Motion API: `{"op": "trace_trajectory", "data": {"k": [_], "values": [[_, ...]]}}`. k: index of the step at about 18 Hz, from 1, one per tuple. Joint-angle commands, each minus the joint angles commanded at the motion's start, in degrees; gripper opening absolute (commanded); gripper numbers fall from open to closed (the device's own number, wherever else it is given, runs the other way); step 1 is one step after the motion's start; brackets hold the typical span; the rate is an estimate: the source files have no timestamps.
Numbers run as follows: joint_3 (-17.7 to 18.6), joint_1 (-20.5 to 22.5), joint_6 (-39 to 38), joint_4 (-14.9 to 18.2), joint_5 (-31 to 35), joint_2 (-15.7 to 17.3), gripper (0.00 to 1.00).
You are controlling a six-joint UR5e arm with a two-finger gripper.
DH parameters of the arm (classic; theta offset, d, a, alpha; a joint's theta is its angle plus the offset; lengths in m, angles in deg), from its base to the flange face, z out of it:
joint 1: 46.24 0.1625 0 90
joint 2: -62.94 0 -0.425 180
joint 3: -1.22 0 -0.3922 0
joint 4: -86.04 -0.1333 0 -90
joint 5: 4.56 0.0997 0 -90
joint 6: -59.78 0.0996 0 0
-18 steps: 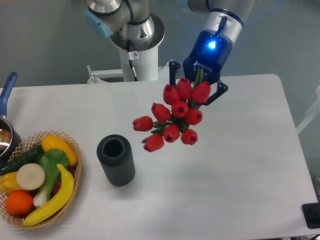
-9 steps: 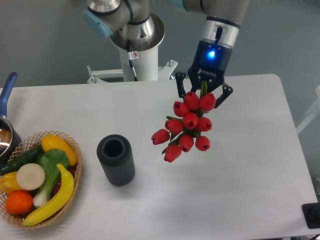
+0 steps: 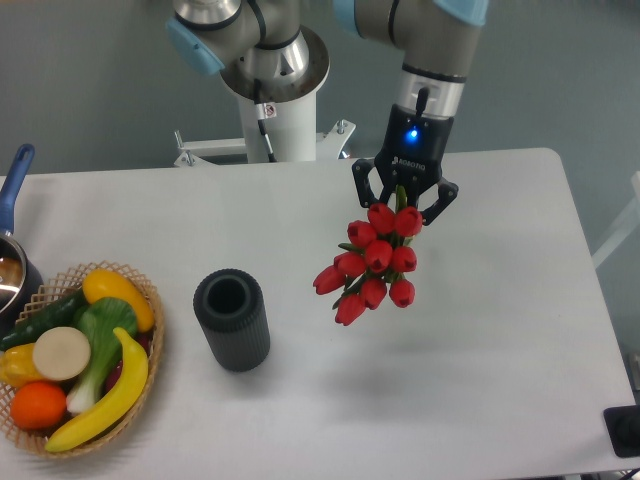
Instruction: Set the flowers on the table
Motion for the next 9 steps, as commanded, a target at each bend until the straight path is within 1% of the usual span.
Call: {"op": "trace_trajectory", "data": {"k": [2, 6, 9], "values": [[0.3, -0.1, 0.0, 0.3, 2.2, -0.9, 0.37], [1.1, -0.2, 0.0, 0.5, 4.6, -2.3, 0.37], [1.1, -0.6, 0.1, 1.1, 7.1, -4.5, 0.37]]}}
